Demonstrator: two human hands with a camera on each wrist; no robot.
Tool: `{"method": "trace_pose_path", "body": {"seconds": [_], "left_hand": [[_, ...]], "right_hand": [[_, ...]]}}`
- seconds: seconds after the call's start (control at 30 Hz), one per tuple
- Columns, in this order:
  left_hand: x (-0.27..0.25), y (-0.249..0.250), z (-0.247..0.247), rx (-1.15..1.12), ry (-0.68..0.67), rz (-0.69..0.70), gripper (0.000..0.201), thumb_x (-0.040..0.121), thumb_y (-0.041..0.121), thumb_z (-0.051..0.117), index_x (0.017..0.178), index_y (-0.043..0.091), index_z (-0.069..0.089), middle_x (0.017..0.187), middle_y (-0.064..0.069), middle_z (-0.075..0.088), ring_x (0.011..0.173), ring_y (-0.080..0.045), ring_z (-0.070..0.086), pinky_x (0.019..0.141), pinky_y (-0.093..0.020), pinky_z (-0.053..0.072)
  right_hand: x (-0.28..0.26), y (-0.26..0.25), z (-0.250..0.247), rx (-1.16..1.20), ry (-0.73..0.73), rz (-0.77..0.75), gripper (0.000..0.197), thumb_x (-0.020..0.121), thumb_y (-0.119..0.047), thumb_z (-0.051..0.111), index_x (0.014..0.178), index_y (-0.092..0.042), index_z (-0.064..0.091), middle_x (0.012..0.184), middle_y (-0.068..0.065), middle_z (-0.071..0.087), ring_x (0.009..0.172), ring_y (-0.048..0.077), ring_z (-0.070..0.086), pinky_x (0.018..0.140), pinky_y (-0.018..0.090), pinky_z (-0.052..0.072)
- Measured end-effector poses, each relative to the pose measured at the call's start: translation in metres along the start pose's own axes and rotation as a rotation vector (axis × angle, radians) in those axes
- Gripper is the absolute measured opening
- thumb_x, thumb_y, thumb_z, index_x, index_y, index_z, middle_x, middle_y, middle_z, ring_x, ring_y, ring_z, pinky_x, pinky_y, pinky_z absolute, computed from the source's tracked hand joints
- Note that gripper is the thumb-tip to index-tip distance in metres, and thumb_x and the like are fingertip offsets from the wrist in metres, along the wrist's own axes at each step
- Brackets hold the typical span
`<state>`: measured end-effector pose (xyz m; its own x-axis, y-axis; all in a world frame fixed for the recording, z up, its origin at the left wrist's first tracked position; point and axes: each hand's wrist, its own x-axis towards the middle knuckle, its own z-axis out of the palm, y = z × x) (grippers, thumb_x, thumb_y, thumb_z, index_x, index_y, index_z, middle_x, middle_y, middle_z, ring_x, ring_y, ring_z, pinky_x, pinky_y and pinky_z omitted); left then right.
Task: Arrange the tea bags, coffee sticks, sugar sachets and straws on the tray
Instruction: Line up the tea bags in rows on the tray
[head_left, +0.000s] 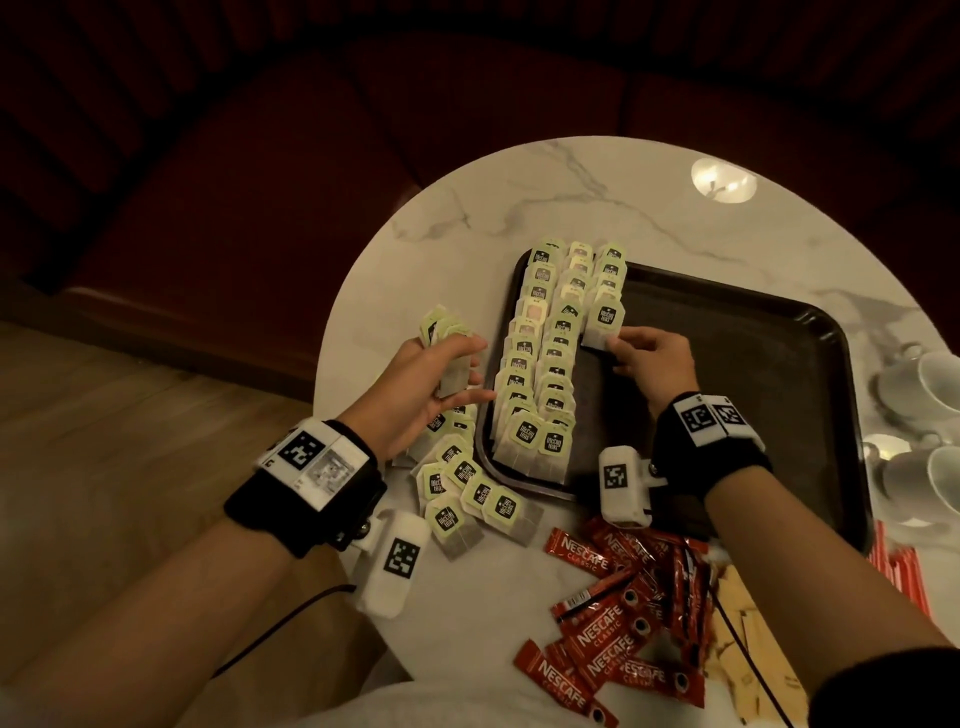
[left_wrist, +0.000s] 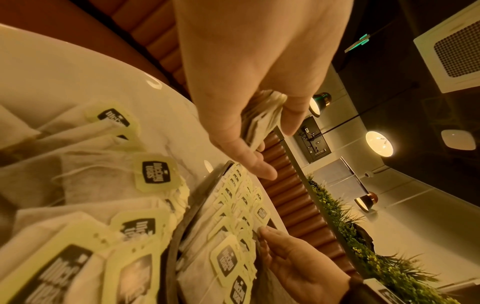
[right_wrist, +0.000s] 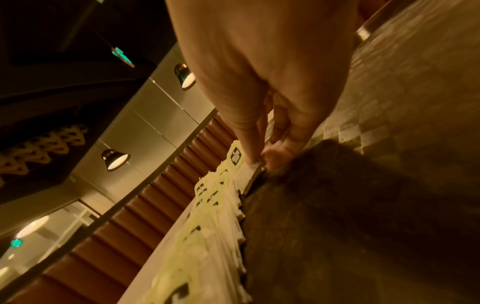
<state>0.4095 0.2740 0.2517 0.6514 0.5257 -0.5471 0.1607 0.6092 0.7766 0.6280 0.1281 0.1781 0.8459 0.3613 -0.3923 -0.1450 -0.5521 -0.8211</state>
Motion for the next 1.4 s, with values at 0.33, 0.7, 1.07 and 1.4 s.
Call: {"method": "trace_pose_path", "body": {"seconds": [0.33,0.7,1.07,1.4], "left_hand": [[-0.003,0.004,0.002,-0.001,-0.028,-0.04,0.035,0.096,0.033,0.053,0.105,0.0,0.061,0.094,-0.013,0.056,0.073,-0.018,0.061,0.066,-0.031,0.06],[-0.008,0.01,0.006,-0.032,-0.161,-0.072,0.079,0.094,0.067,0.02,0.1,0.002,0.063,0.082,-0.013,0.061,0.067,-0.021,0.066,0.063,-0.032,0.06],[-0.013,0.012,0.019,0.014,-0.112,-0.025,0.08,0.093,0.066,0.015,0.107,0.002,0.061,0.084,-0.013,0.073,0.073,-0.024,0.072,0.064,-0.032,0.061],[-0.012,0.011,0.018,-0.021,-0.119,-0.003,0.083,0.093,0.067,0.012,0.124,0.004,0.056,0.105,-0.017,0.072,0.096,-0.024,0.071,0.077,-0.037,0.06]], "right_hand": [[0.0,-0.003,0.002,-0.166,0.007,-0.073,0.019,0.086,-0.014,0.074,0.102,-0.022,0.068,0.084,-0.003,0.067,0.085,0.016,0.065,0.09,0.036,0.054],[-0.021,-0.034,-0.006,-0.148,0.016,-0.212,0.026,0.088,-0.017,0.071,0.113,-0.019,0.065,0.101,0.0,0.07,0.1,0.014,0.065,0.093,0.034,0.053],[-0.098,-0.078,0.025,-0.122,-0.385,-0.495,0.015,0.091,-0.035,0.067,0.097,-0.022,0.073,0.105,-0.008,0.062,0.097,0.006,0.057,0.081,0.02,0.047],[-0.114,-0.076,0.032,-0.038,-0.432,-0.548,0.006,0.088,-0.025,0.072,0.094,-0.028,0.07,0.105,-0.003,0.062,0.097,0.014,0.057,0.081,0.028,0.05]]}}
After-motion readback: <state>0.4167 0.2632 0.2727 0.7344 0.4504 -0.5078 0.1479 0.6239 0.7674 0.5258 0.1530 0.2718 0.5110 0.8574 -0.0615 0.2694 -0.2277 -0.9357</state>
